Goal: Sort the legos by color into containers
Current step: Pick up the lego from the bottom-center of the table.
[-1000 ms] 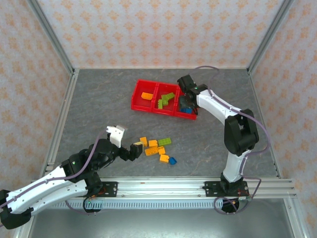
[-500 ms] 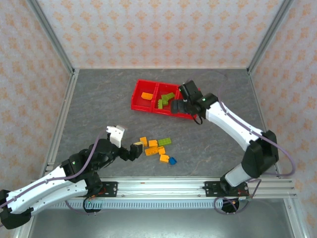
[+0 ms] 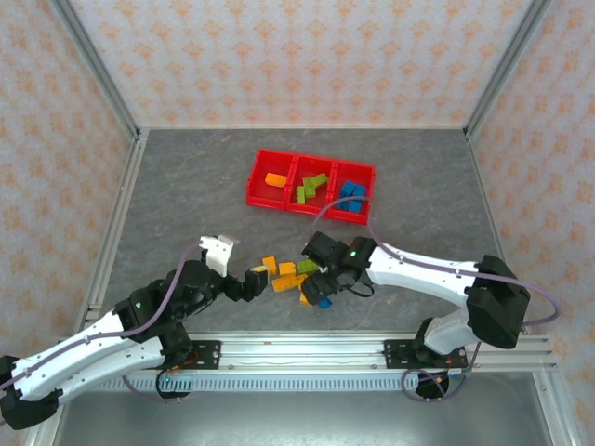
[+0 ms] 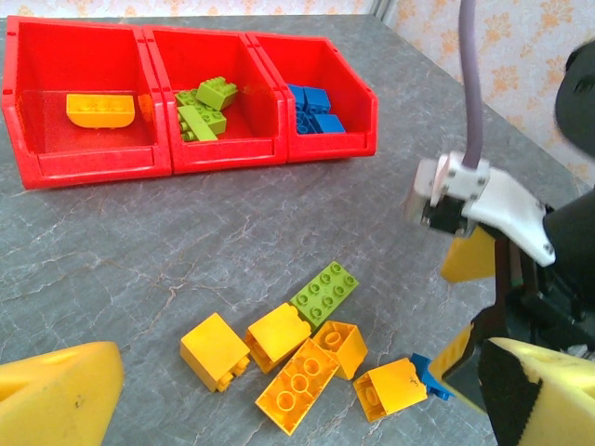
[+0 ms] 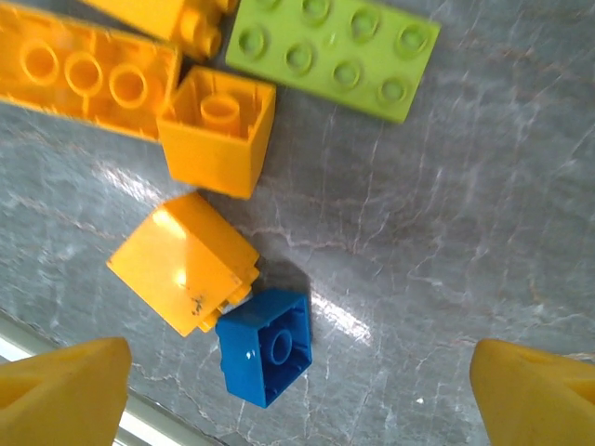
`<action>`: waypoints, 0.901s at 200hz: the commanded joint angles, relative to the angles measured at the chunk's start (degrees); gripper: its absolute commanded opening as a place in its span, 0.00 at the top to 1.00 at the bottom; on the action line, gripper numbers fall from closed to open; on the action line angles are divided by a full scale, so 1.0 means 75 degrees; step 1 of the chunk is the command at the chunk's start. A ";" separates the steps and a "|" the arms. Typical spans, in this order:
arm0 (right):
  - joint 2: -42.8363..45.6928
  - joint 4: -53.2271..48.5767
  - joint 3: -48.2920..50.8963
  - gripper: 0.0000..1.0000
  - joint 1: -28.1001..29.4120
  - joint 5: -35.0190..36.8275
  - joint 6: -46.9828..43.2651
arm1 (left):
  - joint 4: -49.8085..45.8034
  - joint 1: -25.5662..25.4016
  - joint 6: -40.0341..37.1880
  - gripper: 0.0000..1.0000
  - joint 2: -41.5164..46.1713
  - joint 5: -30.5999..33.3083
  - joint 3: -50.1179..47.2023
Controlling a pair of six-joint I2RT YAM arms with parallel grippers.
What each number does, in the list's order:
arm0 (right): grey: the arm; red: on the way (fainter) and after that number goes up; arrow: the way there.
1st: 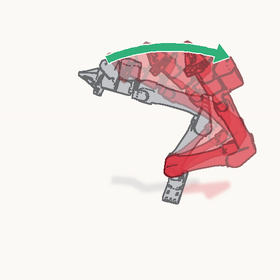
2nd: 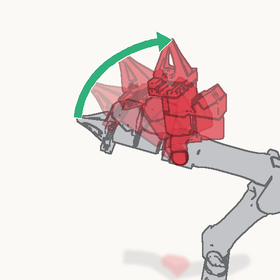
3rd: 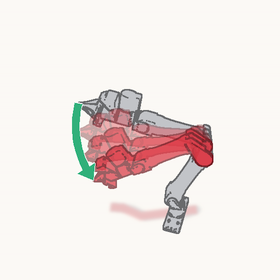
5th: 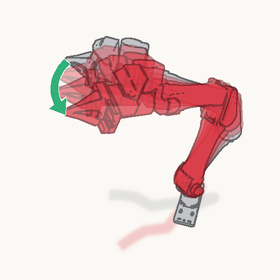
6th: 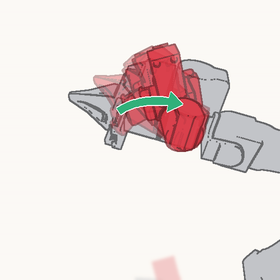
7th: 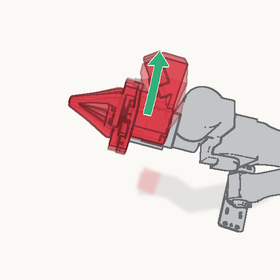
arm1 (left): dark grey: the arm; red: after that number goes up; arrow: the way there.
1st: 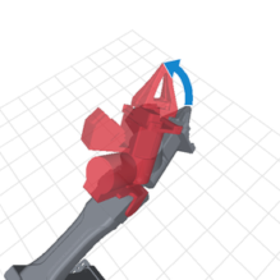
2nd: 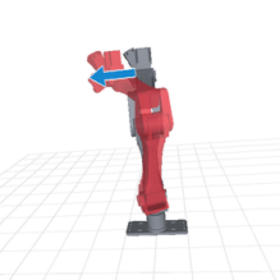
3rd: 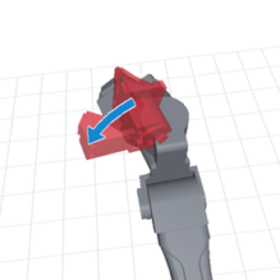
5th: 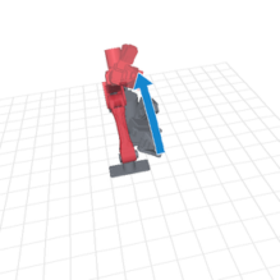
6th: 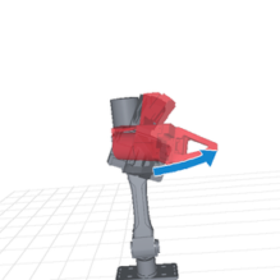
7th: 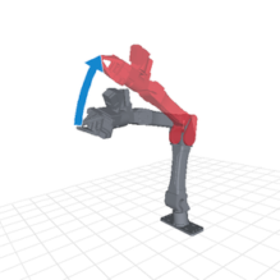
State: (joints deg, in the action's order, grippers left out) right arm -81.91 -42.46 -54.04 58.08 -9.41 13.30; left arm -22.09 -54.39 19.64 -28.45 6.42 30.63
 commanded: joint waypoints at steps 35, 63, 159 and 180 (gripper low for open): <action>-0.0484 -0.0602 0.0104 0.10 0.0767 0.0489 0.0558 | 0.0039 -0.0035 0.0074 0.01 0.0175 0.0058 -0.0041; -0.0884 -0.0679 0.0045 0.12 0.0890 0.0354 0.0673 | 0.0048 -0.0034 0.0076 0.01 0.0090 0.0042 -0.0030; -0.1495 -0.0155 -0.0166 0.34 0.0638 0.0504 0.0651 | 0.0039 -0.0034 0.0076 0.01 0.0112 0.0068 -0.0030; -0.1397 -0.0089 -0.0143 0.39 0.0445 0.0540 0.0618 | 0.0027 -0.0028 0.0083 0.01 0.0121 0.0078 -0.0030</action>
State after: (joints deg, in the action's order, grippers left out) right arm -92.75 -43.75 -53.69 62.85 -7.49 17.65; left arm -22.09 -54.39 19.64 -27.51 6.44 30.63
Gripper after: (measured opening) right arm 0.632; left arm 0.992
